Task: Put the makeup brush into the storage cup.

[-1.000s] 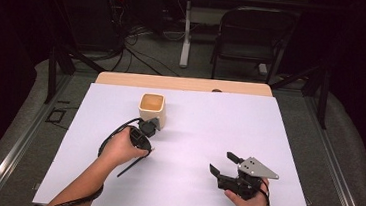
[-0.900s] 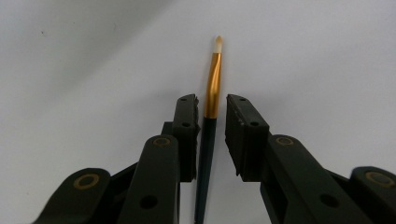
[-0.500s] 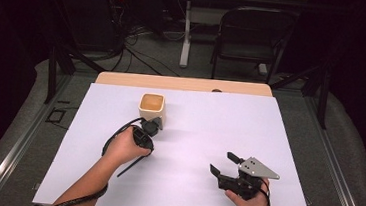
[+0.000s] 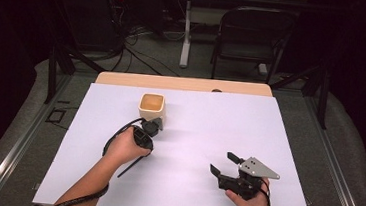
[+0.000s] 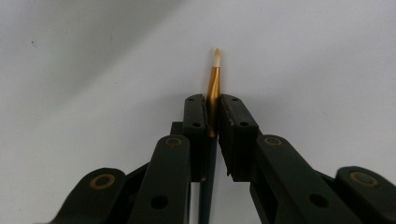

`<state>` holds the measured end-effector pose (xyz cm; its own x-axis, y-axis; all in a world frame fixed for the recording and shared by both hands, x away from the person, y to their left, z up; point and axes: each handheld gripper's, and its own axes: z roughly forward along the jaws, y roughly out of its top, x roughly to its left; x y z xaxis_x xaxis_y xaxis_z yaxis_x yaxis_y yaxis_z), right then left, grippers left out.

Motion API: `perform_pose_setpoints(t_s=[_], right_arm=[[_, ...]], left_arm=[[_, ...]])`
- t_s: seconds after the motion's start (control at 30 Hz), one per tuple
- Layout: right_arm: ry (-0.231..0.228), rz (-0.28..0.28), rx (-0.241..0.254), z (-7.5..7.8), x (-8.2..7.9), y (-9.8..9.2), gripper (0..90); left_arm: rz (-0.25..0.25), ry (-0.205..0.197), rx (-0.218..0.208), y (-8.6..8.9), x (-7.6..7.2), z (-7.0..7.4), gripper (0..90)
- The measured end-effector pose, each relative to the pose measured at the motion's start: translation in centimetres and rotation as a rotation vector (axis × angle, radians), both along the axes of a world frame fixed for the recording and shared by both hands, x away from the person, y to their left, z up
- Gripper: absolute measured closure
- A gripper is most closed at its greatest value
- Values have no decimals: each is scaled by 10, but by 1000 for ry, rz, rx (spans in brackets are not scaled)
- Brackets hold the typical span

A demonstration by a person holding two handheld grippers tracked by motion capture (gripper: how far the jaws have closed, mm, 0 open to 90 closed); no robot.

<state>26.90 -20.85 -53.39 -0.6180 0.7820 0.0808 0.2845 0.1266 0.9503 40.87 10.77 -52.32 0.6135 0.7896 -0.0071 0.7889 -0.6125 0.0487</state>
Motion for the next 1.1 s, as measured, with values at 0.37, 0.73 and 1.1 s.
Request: perform_pose_setpoints(t_s=[0.37, 0.73, 1.1], right_arm=[[5, 1, 2, 0, 0, -1, 246], [3, -3, 8, -1, 1, -1, 247], [5, -4, 10, -1, 1, -1, 249]], left_arm=[[-6, 4, -3, 0, 0, 0, 832], [-12, -10, -12, 1, -1, 2, 838], [-25, -56, -61, 10, -10, 25, 839]])
